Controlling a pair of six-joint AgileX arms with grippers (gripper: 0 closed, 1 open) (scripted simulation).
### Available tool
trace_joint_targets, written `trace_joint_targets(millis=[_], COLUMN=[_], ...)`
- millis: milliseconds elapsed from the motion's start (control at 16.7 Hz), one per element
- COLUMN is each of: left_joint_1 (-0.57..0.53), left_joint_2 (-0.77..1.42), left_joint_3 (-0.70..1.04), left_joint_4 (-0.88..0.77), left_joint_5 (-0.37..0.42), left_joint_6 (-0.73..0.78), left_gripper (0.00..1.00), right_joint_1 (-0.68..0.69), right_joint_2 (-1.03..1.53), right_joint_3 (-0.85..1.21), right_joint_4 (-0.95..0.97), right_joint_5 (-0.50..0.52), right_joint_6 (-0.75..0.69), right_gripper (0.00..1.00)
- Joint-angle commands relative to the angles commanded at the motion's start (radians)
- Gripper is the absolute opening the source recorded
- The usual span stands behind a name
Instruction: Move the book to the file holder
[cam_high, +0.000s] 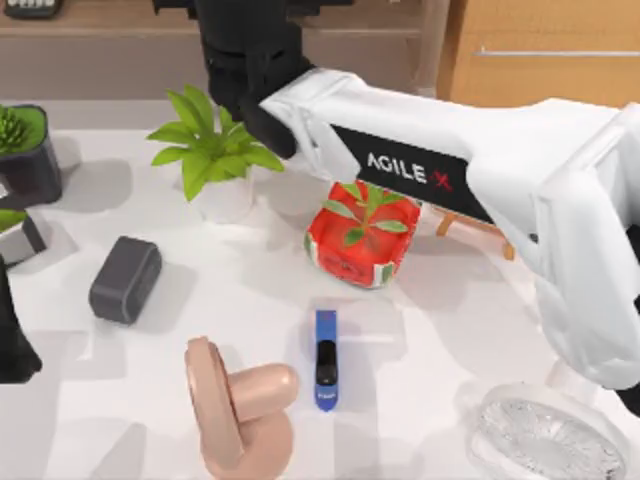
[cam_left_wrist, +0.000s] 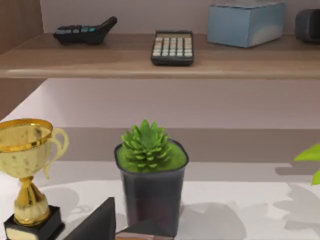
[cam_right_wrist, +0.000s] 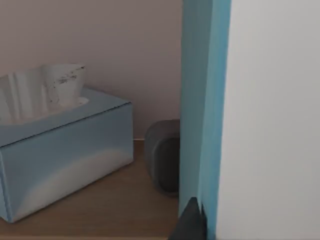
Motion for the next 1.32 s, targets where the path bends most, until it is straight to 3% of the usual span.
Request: trace_joint_targets(millis=[960,1320], left_joint_1=[0.0,0.0], left_joint_2=[0.0,0.0], left_joint_3=[0.0,0.0], left_joint_4=[0.0,0.0], left_joint_5=[0.0,0.0], left_joint_6=[0.0,0.0], left_gripper=[1.0,1.0], right_joint_1=[0.005,0.2], right_joint_2=[-0.01,0.021], right_joint_3=[0.035,0.132], right_joint_4=[-0.048,-0.104], right_joint_5=[-0.001,-0.026], right_joint_6=[0.005,0.251], right_gripper=[0.0,0.0])
